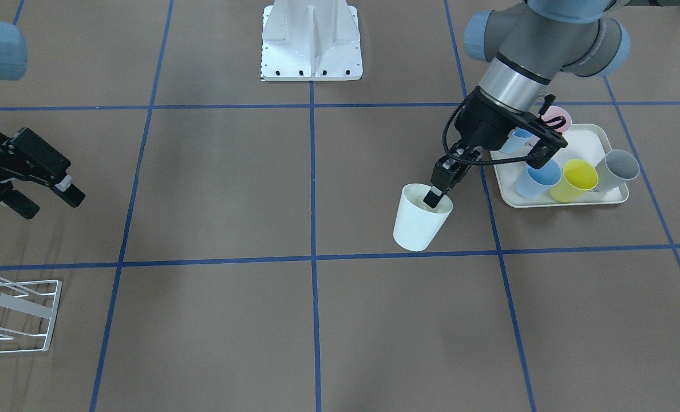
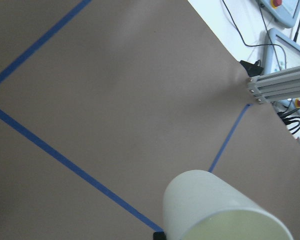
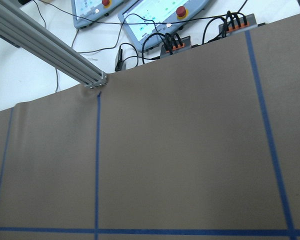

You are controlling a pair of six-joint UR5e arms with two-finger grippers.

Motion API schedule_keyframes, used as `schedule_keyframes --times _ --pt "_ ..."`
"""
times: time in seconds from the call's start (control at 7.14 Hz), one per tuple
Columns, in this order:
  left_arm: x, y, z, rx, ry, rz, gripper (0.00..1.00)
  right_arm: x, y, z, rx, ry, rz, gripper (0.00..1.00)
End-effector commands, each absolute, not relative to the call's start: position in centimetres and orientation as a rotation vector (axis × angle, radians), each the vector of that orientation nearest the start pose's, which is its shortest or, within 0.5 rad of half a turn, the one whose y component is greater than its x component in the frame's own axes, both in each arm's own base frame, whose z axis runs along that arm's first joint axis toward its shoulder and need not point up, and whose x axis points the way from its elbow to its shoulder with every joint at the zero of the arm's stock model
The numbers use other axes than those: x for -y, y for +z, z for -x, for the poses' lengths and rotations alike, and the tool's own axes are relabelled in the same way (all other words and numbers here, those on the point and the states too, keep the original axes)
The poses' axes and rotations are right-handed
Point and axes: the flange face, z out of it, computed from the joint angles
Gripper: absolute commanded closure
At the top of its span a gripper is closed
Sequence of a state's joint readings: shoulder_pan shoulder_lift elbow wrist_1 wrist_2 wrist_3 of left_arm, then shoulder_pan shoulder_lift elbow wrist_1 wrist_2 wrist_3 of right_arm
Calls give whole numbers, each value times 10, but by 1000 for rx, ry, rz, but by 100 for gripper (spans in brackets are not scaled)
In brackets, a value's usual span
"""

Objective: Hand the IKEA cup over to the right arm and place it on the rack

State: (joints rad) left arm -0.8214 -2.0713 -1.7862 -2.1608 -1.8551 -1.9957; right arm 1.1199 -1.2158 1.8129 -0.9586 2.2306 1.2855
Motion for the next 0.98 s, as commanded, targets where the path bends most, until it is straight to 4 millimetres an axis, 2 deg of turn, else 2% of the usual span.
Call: schedule_keyframes --times 0.0,0.14,0.28,0.42,0.7,0.84 --pt "500 190 -373 -1620 -977 -31 100 524 250 238 1473 452 -305 2" --pt "482 183 -390 -1691 -986 -61 100 512 241 248 1575 503 -292 1" --pt "457 152 -402 -1868 -993 -69 100 504 236 254 1649 553 -261 1" --pt "445 148 -409 -1938 -1041 -12 100 498 230 257 1717 595 -243 1" --pt "437 136 -418 -2031 -997 23 100 502 189 267 1821 678 -110 1" --pt "447 109 -434 -2062 -991 23 100 500 174 278 1849 683 -71 1"
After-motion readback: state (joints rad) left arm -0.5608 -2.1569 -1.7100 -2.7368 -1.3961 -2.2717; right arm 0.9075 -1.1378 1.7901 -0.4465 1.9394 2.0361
